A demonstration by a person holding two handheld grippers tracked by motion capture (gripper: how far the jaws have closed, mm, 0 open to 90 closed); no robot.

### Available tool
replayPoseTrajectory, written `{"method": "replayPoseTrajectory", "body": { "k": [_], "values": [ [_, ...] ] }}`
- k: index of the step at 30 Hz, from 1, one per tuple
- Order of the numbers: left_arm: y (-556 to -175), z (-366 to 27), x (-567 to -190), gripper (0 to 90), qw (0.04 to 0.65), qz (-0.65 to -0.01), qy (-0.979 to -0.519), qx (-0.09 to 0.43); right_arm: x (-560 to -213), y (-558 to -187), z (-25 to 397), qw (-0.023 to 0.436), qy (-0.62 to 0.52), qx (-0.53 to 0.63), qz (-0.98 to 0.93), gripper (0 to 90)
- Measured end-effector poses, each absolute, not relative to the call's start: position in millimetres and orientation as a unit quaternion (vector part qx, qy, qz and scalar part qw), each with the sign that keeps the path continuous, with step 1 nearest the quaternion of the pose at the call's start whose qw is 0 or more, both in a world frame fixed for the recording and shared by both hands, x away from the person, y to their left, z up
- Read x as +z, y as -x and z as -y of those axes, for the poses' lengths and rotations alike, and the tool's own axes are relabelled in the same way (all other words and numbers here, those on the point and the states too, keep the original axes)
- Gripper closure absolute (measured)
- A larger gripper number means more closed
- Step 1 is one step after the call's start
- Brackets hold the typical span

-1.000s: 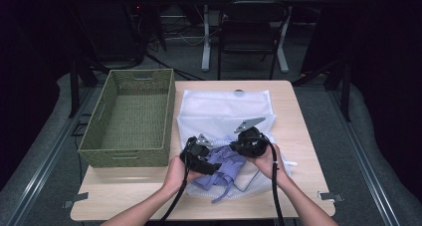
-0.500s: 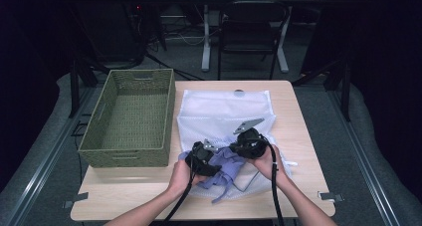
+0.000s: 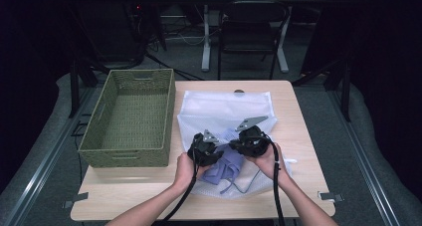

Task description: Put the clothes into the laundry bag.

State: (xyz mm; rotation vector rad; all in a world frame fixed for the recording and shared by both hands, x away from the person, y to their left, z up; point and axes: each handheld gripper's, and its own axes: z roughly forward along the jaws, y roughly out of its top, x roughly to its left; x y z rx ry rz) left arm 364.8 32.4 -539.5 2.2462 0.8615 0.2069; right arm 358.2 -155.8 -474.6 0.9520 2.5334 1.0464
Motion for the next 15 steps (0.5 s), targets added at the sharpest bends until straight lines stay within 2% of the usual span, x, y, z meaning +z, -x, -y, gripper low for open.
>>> {"method": "replayPoseTrajectory", "body": {
  "k": [4,9,15],
  "values": [
    [-366,-34,-546,67.1,0.348,-0.337,-0.872,0.065,-489,-364,158,0.112,-0.335,0.339,-0.872,87.9],
    [-356,-41,-532,43.4,0.358,-0.309,-0.877,0.078,-496,-365,157,0.11,-0.335,0.33,-0.876,87.9],
    [-347,-58,-515,29.7,0.364,-0.3,-0.875,0.105,-496,-365,158,0.112,-0.333,0.33,-0.876,87.8]
  ]
}}
